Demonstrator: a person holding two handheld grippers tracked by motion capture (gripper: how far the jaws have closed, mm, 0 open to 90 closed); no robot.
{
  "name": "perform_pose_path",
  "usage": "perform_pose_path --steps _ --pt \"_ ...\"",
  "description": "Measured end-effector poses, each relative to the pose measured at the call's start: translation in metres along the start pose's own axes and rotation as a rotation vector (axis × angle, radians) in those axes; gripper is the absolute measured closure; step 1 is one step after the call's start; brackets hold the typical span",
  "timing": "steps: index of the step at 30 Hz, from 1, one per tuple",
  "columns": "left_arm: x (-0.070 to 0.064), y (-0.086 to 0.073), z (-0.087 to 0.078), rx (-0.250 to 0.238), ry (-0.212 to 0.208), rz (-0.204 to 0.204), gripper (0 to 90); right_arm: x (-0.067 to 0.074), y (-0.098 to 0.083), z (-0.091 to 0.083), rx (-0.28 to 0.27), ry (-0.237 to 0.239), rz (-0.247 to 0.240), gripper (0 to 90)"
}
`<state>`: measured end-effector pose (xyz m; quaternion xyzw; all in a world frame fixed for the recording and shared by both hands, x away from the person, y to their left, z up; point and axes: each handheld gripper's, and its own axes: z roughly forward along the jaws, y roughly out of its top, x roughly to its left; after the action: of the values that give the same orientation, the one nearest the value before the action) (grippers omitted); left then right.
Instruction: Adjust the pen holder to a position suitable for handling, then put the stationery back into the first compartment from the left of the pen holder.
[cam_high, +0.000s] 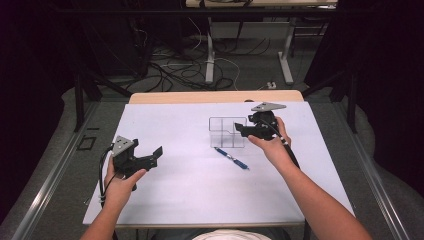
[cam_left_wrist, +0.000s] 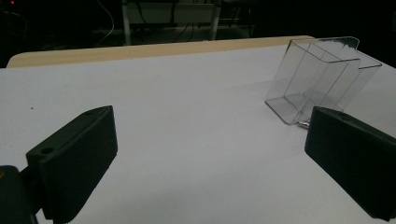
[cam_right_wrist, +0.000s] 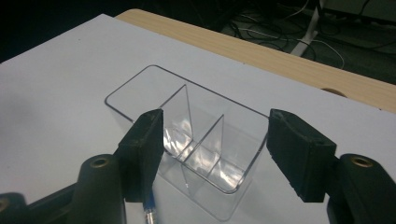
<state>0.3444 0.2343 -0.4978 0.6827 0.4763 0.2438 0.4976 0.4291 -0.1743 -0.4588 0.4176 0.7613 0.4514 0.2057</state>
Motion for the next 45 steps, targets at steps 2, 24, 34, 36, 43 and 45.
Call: perform_pose_path --steps 2,24,34,36,43,45 --pt "0.000 0.000 0.000 0.001 0.000 -0.001 2.3 0.003 0.001 -0.003 0.001 0.014 -0.010 33.8" --pt "-0.001 0.000 0.000 0.006 0.003 0.012 2.3 0.026 -0.005 -0.015 0.118 0.121 -0.120 29.7" --pt "-0.001 0.000 0.000 0.005 0.003 0.013 2.3 0.040 -0.011 -0.009 0.236 0.181 -0.138 38.2" --pt "-0.001 0.000 0.000 0.007 0.003 0.013 2.3 0.043 -0.012 -0.006 0.245 0.187 -0.150 40.0" --pt "-0.001 0.000 0.000 0.007 0.004 0.016 2.3 0.053 -0.015 0.003 0.338 0.192 -0.226 49.7" --pt "-0.001 0.000 0.000 0.006 0.004 0.016 2.3 0.054 -0.016 0.007 0.368 0.199 -0.247 53.0"
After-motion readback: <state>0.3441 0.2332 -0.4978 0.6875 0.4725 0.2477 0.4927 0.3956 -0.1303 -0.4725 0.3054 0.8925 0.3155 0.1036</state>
